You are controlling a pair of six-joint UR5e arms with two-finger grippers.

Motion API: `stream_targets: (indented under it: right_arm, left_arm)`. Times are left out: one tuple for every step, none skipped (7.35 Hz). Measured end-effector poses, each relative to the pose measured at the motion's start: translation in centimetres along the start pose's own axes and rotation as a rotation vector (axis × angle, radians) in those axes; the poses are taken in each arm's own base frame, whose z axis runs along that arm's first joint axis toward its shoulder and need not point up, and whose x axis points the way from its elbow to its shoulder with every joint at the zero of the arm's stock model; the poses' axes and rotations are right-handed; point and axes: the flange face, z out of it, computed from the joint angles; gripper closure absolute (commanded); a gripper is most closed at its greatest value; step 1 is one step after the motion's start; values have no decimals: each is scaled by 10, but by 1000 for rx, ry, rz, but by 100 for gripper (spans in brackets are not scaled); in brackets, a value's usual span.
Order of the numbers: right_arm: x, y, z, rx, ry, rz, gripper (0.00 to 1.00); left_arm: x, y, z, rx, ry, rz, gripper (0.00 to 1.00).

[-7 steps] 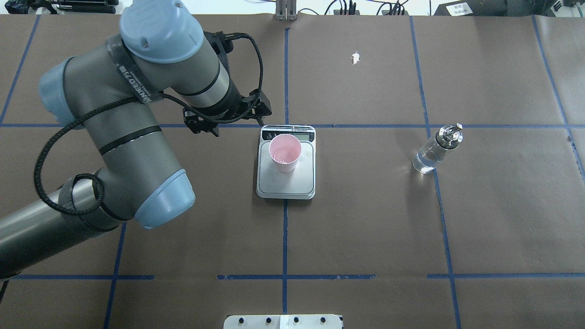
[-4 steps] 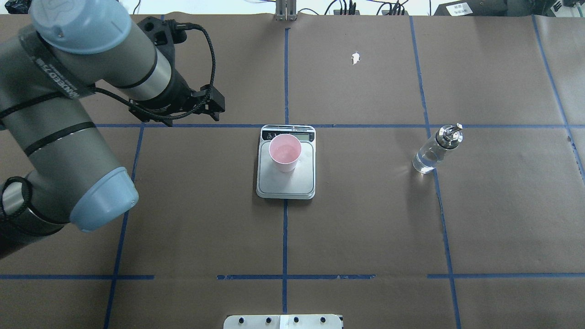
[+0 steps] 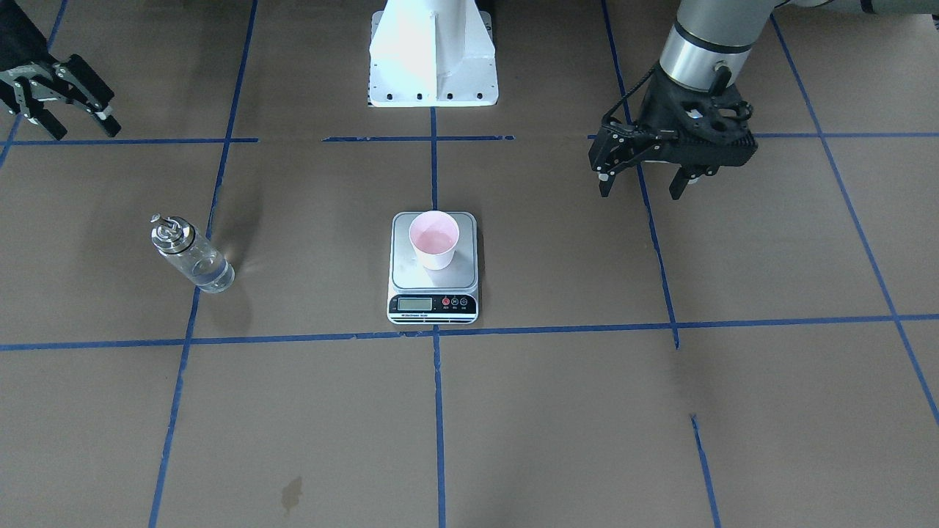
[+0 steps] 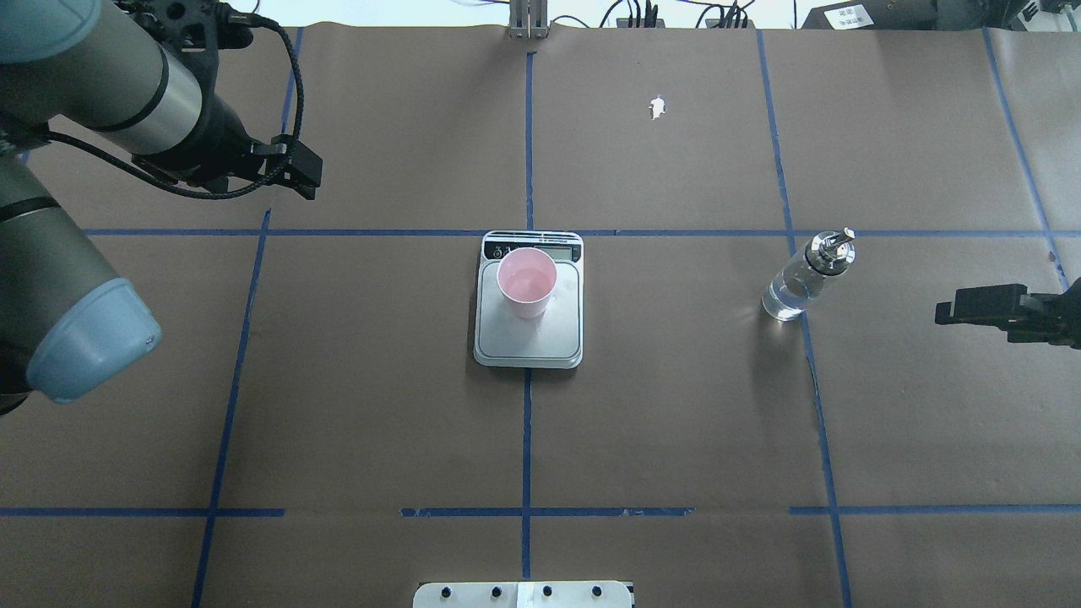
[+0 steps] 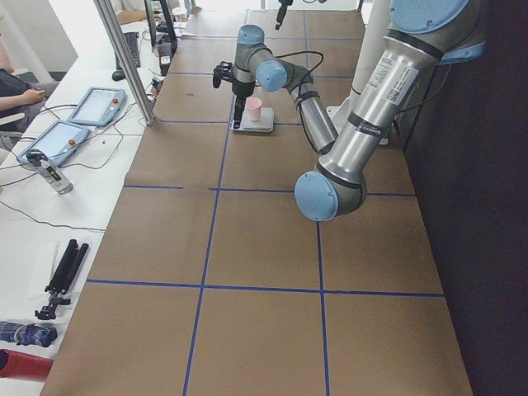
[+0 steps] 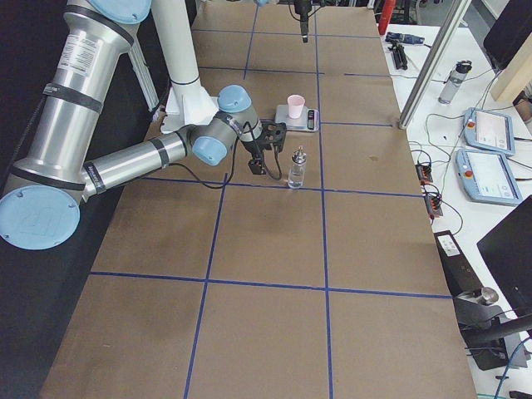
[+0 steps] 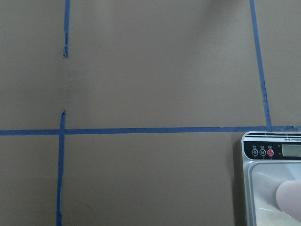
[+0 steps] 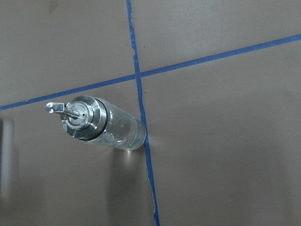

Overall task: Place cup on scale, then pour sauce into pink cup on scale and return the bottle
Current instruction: 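Lower the right gripper to the glass dispenser bottle and grasp it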

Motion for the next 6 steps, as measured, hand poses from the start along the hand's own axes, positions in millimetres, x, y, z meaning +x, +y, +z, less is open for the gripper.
stream_targets:
  right_arm:
    - [-22,19,22,70,21,-26,0]
    - [-44,42,47,170,41,-77,0]
    - [-55,60,65,245,52,-113,0]
    - [-63,69,75,300,53,-125,0]
    - [-67,71,82,358,57,-134,0]
    - [-68,69,93,422,68,-153,0]
  left_arm:
    - [-18,-5,-1,6,-18,34,1]
    - [-38,-13,-6,19,-39,73,1]
    - [-59,-20,-10,29,-61,112,1]
    - [-76,-26,-14,35,-80,143,1]
    - [-89,-29,-15,37,-94,165,1]
    - [-96,-30,-15,37,-102,175,1]
